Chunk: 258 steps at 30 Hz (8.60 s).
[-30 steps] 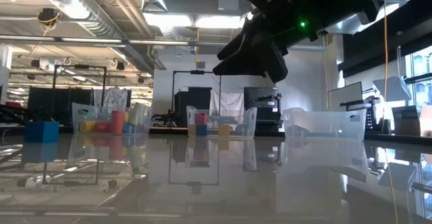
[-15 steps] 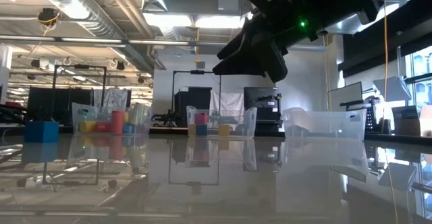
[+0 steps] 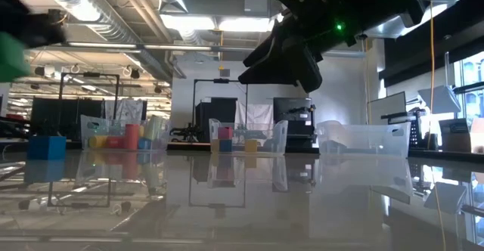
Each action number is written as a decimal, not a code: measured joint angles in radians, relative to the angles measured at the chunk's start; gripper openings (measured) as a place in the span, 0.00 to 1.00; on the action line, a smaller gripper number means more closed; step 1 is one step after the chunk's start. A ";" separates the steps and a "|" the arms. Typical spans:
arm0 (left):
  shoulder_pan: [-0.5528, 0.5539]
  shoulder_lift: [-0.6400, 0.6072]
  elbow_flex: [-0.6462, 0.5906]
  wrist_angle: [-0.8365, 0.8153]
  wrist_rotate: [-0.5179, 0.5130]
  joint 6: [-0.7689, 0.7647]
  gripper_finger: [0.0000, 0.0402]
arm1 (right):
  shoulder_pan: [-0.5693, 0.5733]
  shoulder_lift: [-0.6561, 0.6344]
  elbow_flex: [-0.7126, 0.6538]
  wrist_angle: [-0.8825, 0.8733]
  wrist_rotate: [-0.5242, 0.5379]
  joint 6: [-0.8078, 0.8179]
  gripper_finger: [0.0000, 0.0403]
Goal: Sort blocks by size
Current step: Put the square green block into the middle transparent bin, then put the square yellow block into the middle transparent bin
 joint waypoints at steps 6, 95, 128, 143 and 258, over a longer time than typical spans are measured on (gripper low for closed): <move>0.143 -0.026 0.000 0.005 -0.033 0.164 0.35 | 0.000 0.000 0.000 0.000 0.000 0.000 0.69; 1.148 0.362 0.103 0.970 0.017 0.765 0.63 | 0.000 0.000 0.000 -0.038 -0.004 -0.002 0.69; 0.468 -0.425 -0.020 -0.008 -0.083 0.409 0.63 | 0.002 0.000 0.002 -0.042 -0.195 -0.003 0.69; 0.221 -0.381 -0.439 0.750 -0.325 0.321 0.63 | 0.101 -0.016 0.385 -0.918 -0.221 0.166 0.69; 0.229 -0.315 -0.465 0.808 -0.374 0.317 0.63 | 0.408 -0.030 0.281 -1.622 -0.496 0.880 0.34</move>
